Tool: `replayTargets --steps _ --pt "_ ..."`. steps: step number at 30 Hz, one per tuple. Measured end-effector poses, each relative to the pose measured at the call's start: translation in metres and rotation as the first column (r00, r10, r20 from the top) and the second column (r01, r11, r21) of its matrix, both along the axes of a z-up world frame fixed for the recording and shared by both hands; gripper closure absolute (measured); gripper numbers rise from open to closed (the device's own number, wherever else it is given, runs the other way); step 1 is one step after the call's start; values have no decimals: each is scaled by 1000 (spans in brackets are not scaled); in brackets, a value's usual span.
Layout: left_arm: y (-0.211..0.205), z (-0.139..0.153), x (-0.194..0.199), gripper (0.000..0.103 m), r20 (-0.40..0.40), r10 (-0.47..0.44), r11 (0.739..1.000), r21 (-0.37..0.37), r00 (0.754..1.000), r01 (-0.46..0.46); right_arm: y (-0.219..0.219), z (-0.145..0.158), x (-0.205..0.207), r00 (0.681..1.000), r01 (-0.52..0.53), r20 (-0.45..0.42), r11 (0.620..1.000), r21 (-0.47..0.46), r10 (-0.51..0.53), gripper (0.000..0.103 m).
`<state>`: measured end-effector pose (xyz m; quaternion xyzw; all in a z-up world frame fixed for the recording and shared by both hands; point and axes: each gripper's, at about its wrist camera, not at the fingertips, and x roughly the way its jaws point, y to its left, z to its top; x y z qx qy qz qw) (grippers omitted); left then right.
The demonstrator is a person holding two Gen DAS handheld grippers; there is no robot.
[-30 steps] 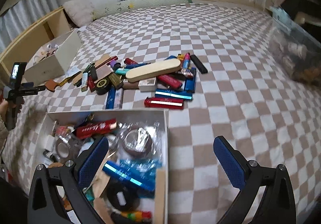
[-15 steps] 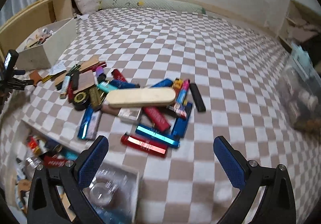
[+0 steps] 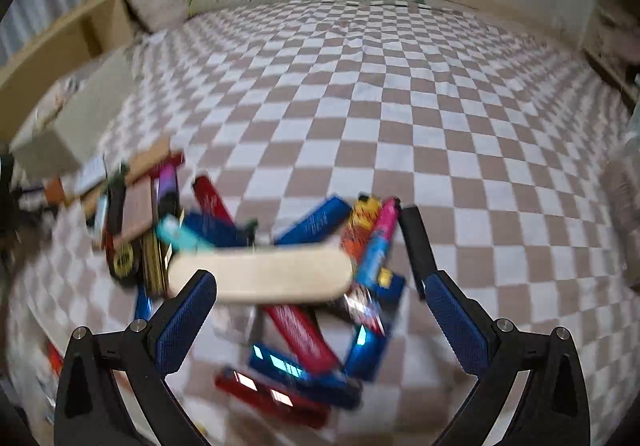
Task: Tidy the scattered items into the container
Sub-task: 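Reach the left tool to the brown leather strip while the right tool reaches the wooden stick, then close the left tool on the leather strip while the right tool grasps the wooden stick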
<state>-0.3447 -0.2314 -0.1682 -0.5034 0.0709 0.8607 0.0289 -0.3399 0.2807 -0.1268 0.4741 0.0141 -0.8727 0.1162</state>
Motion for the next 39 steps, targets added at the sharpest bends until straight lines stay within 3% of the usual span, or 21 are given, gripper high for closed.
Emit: replayTargets --steps 2,8,13,16,20,22,26,30,33,35,39 --pt "3 1 0 3 -3 -18 998 52 1000 19 -3 -3 -13 1000 8 -1 999 -38 -8 0" --pt "20 -2 -1 39 31 -99 983 159 995 92 -16 -21 -35 997 -23 66 989 -147 33 0" --pt "53 -3 18 41 43 -170 964 216 985 157 -24 -36 -30 982 -73 153 975 -210 106 0" --pt "65 -1 20 41 44 -195 948 263 980 177 -29 -33 -16 972 -132 162 965 -228 172 0" --pt "83 -2 21 41 62 -232 935 289 971 205 -43 -33 7 913 -247 257 931 -268 317 0" --pt "84 -1 30 41 65 -231 940 274 971 205 -52 -32 21 893 -305 268 925 -226 360 0" --pt "70 2 37 27 62 -162 955 261 985 141 -65 -16 36 934 -335 145 942 25 328 0" --pt "61 10 35 18 31 -121 970 218 992 111 -72 -18 28 944 -320 109 945 68 312 1" --pt "46 13 27 6 10 -69 977 205 998 66 -77 -25 25 937 -342 118 931 127 328 19" --pt "37 10 20 6 19 -27 972 233 999 21 -82 -35 23 925 -372 145 917 146 353 21" --pt "35 2 2 6 47 9 965 262 999 -22 -93 -42 29 920 -389 143 890 237 365 45"
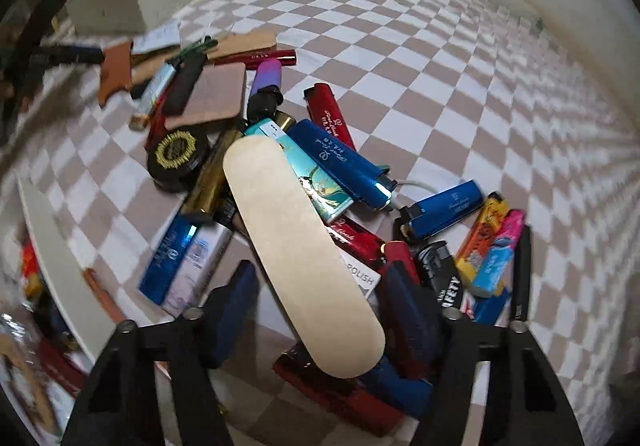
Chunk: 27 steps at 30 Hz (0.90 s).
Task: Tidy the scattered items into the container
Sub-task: 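Close the left tool on the leather strip while the right tool grasps the wooden stick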
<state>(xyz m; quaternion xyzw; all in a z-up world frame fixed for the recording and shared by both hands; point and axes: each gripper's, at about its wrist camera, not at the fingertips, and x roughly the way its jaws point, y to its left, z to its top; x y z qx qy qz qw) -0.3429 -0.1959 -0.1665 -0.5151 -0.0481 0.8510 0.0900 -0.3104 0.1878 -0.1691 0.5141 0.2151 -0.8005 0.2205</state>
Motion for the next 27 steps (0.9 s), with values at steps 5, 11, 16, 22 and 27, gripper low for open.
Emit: replayTargets --steps 5,11,16,22,27 --pt "4 -14 -10 13 33 50 995 85 998 -53 -4 1 1 999 50 5 997 60 -51 59" --pt "23 -15 -3 56 32 34 995 90 999 -37 1 2 4 995 81 48 996 24 -82 61" --pt "30 -11 3 70 46 40 993 112 998 -45 10 6 8 991 116 70 993 -17 -114 61" --pt "33 8 15 83 24 62 985 158 998 -65 18 14 18 987 150 68 987 -66 -145 61" --pt "38 28 21 87 17 65 979 195 998 -67 23 24 24 982 183 65 977 -114 -176 62"
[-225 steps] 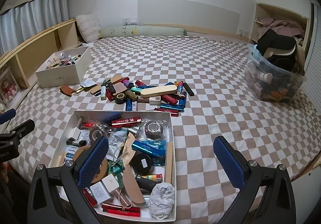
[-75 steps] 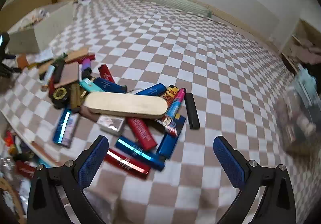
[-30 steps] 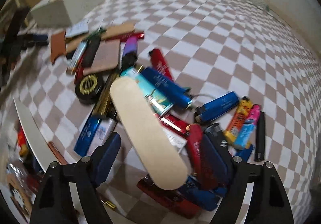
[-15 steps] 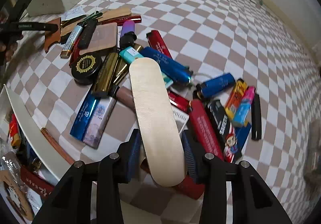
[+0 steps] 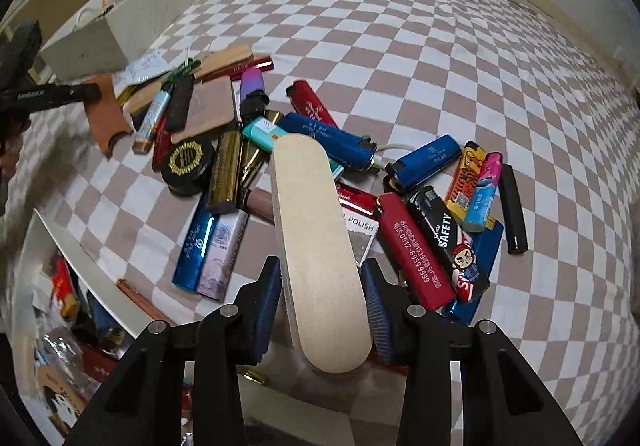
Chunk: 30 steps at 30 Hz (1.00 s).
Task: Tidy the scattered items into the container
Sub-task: 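Close the left tool on the leather strip while the right tool grasps the wooden stick, then carry both items over the open box and open the left tool, dropping the leather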
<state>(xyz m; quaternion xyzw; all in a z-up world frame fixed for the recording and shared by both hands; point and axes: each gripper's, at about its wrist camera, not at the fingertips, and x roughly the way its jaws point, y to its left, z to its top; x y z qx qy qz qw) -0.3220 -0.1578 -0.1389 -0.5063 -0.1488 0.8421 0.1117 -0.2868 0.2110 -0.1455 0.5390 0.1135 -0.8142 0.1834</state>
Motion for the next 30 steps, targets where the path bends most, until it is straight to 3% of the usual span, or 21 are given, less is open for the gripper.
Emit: replayTargets --steps 8,10,22,30 --pt "17 25 21 88 4 -25 999 -20 1000 25 13 28 12 997 58 -43 996 -68 -61 64" --pt "20 31 26 88 -1 -30 999 -36 1000 30 11 32 9 996 71 -41 993 -93 -75 88" --pt "42 72 63 88 -63 -72 996 -57 995 68 16 27 23 994 97 -34 990 -103 -101 88" --pt "60 102 87 88 -105 -105 994 -31 989 102 36 42 28 982 175 -30 964 -198 -184 88"
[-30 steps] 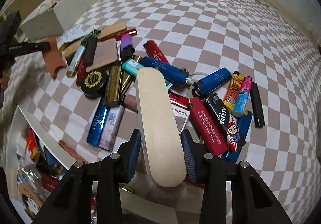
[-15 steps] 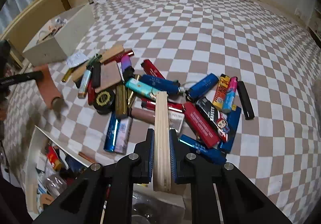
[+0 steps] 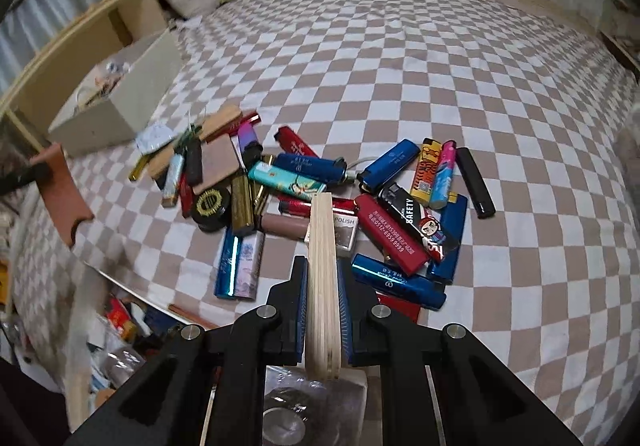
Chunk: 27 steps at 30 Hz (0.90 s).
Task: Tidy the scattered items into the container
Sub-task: 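Carry both items over the open box and open the left tool, dropping the leather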
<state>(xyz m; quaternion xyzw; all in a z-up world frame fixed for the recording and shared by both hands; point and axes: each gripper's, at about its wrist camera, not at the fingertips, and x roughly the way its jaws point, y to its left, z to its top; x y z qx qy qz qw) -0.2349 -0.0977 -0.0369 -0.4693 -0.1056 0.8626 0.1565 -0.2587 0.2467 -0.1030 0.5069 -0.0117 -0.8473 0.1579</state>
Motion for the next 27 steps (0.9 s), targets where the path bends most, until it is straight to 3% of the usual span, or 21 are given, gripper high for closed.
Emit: replayTargets --steps 13,27 --pt "22 19 38 88 3 -43 999 -30 999 43 13 42 38 1000 13 23 973 -230 -8 88" --pt "45 21 80 88 19 -124 989 -83 992 126 10 57 92 999 6 43 946 -325 9 88"
